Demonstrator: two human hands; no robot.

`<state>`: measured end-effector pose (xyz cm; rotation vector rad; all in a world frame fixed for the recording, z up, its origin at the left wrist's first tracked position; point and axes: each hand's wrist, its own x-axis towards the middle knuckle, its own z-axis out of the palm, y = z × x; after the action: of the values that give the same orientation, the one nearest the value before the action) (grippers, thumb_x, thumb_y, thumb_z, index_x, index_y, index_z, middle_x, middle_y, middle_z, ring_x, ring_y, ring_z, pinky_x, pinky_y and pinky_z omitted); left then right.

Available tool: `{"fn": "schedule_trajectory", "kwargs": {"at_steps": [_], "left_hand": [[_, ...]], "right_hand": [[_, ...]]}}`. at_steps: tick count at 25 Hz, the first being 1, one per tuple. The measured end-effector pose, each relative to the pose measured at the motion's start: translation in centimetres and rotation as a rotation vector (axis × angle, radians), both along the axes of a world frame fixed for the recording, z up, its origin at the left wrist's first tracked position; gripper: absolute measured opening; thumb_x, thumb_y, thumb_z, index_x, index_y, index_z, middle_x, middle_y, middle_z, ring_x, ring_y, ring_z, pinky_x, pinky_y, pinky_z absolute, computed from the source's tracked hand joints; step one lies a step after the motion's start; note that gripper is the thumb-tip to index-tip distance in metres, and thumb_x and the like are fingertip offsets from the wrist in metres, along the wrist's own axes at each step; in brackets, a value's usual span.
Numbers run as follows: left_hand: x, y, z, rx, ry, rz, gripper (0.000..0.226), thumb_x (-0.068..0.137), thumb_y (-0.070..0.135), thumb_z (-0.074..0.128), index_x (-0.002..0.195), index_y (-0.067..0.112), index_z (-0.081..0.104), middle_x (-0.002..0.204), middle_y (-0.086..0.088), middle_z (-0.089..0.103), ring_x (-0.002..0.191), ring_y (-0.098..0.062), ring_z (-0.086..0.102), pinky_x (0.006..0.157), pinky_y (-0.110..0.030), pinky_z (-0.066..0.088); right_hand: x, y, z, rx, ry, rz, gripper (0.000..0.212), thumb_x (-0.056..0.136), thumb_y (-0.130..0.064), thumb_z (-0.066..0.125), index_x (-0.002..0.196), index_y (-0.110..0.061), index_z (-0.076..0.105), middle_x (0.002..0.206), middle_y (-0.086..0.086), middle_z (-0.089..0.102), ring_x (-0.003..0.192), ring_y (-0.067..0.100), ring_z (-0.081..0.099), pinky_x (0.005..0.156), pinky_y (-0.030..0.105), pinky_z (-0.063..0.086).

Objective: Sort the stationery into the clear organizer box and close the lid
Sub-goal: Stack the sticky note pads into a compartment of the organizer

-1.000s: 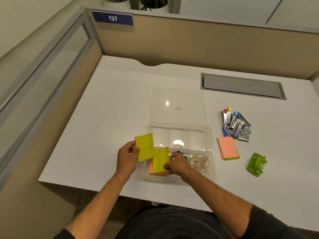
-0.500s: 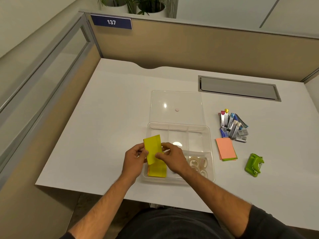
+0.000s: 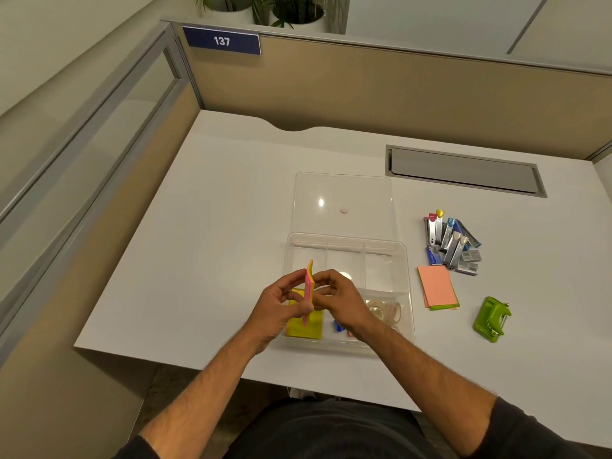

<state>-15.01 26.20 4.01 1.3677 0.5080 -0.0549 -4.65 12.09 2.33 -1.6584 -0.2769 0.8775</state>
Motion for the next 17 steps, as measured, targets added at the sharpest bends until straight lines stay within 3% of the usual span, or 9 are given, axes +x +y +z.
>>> {"fn": "schedule_trajectory", "kwargs": {"at_steps": [3, 6, 11, 14, 17], "left_hand": [[0.3, -0.2, 0.1, 0.040, -0.001, -0.007, 0.066, 0.078, 0.007, 0.080, 0.135, 0.032, 0.055, 0.123, 0.009, 0.065, 0.100, -0.021, 0.065, 0.076, -0.026, 0.058], [0.4, -0.3, 0.2, 0.025, 0.009, 0.008, 0.062, 0.080, 0.009, 0.078, 0.135, 0.029, 0.056, 0.119, 0.006, 0.067, 0.100, -0.022, 0.066, 0.077, -0.035, 0.060], [0.1, 0.1, -0.9, -0.065, 0.056, 0.102, 0.030, 0.096, 0.013, 0.060, 0.125, 0.018, 0.065, 0.116, -0.006, 0.071, 0.103, -0.027, 0.070, 0.083, -0.045, 0.059], [-0.1, 0.6, -1.7, 0.062, 0.141, 0.201, 0.019, 0.097, 0.014, 0.059, 0.108, 0.026, 0.071, 0.110, -0.003, 0.073, 0.100, -0.021, 0.070, 0.082, -0.038, 0.059], [-0.5, 1.0, -2.6, 0.139, 0.177, 0.238, 0.020, 0.094, 0.012, 0.063, 0.103, 0.028, 0.071, 0.104, 0.003, 0.073, 0.098, -0.018, 0.069, 0.080, -0.033, 0.059]], "right_hand": [[-0.1, -0.1, -0.1, -0.008, -0.013, -0.009, 0.028, 0.079, -0.012, 0.075, 0.103, -0.017, 0.061, 0.101, 0.006, 0.066, 0.091, 0.027, 0.067, 0.074, 0.046, 0.061], [-0.1, -0.2, 0.0, -0.022, -0.010, -0.005, 0.026, 0.081, -0.016, 0.075, 0.103, -0.018, 0.060, 0.103, 0.005, 0.066, 0.091, 0.026, 0.067, 0.075, 0.045, 0.061], [-0.1, -0.4, 0.2, -0.029, 0.046, -0.022, 0.039, 0.085, -0.013, 0.072, 0.119, -0.021, 0.055, 0.103, 0.010, 0.064, 0.079, 0.018, 0.066, 0.062, 0.033, 0.056], [0.1, -0.5, -0.2, -0.095, 0.003, -0.077, 0.034, 0.089, -0.014, 0.067, 0.120, -0.023, 0.057, 0.090, 0.010, 0.063, 0.069, 0.018, 0.064, 0.055, 0.034, 0.055], [0.5, -0.5, -0.4, -0.123, -0.075, -0.093, 0.022, 0.092, -0.011, 0.061, 0.113, -0.020, 0.063, 0.080, 0.013, 0.061, 0.058, 0.020, 0.062, 0.050, 0.033, 0.054]]}}
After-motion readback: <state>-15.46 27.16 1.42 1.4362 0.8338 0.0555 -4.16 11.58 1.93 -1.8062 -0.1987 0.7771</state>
